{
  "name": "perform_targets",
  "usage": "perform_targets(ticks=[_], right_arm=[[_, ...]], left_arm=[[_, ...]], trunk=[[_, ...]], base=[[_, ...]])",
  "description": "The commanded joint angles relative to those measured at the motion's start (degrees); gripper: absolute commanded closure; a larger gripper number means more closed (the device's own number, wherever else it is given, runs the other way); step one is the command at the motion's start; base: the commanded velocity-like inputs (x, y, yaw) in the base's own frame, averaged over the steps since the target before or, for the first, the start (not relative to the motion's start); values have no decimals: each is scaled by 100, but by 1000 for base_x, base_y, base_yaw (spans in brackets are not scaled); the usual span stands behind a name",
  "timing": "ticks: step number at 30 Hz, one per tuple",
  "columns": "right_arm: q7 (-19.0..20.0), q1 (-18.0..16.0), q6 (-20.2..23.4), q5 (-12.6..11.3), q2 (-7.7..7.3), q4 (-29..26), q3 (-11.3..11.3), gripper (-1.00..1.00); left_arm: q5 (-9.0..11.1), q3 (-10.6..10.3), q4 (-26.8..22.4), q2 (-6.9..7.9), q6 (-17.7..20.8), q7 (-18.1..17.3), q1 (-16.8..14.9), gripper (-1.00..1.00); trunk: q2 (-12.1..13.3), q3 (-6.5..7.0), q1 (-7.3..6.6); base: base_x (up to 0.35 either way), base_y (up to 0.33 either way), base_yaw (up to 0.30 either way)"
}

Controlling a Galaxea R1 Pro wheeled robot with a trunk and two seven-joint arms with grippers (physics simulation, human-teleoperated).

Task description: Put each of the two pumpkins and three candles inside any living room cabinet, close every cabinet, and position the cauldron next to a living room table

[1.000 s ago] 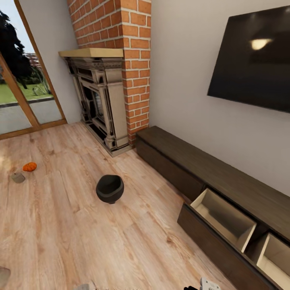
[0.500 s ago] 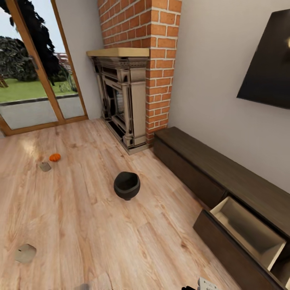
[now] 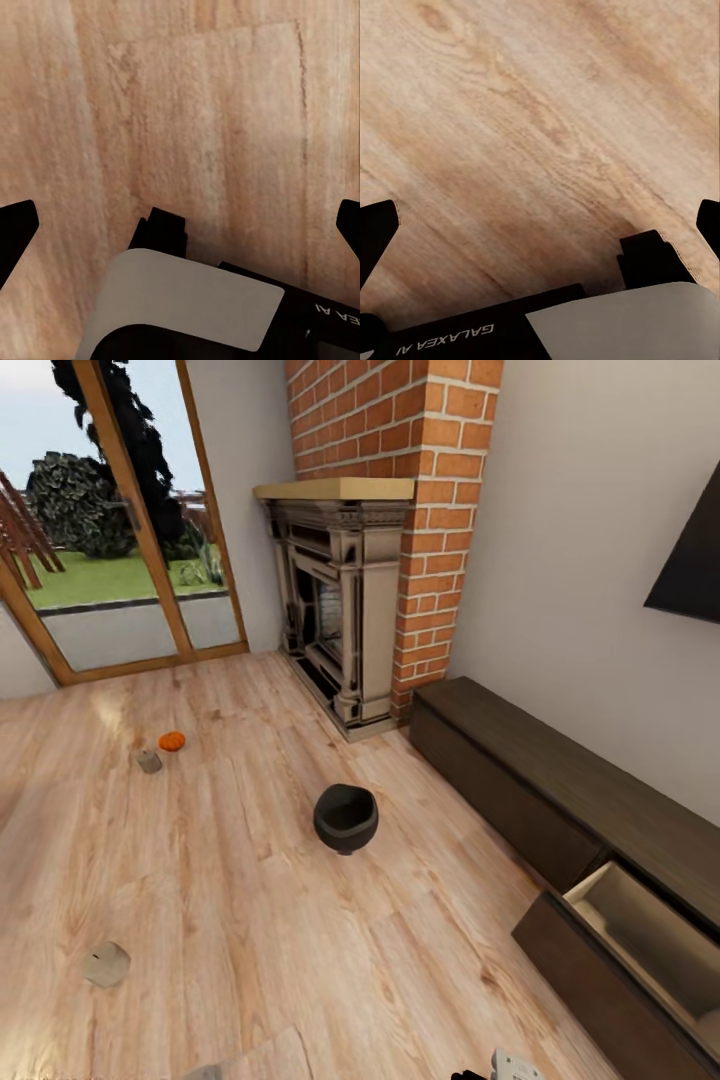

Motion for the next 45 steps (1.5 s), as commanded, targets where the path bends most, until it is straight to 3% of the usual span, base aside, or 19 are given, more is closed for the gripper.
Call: perform_targets(ticks=[1, 28, 35, 45], right_arm=[[-13, -1, 22, -48, -2, -8, 47, -100], [-17, -1, 22, -41, 6, -8, 55, -100], [-19, -1, 21, -33, 8, -8, 56, -100], [-26, -1, 15, 149, 8, -8, 56, -100]], left_arm=[[55, -44, -11, 9, 8, 54, -4, -100], [55, -52, -11, 9, -4, 54, -4, -100], [69, -25, 180, 9, -380, 54, -4, -100], [55, -10, 321, 1, -424, 54, -4, -100]], trunk=[[-2, -4, 0], [-2, -15, 0], [-2, -39, 0], [-2, -77, 0]], base=[[0, 137, 117], [-15, 41, 265], [18, 2, 281], [55, 9, 277]])
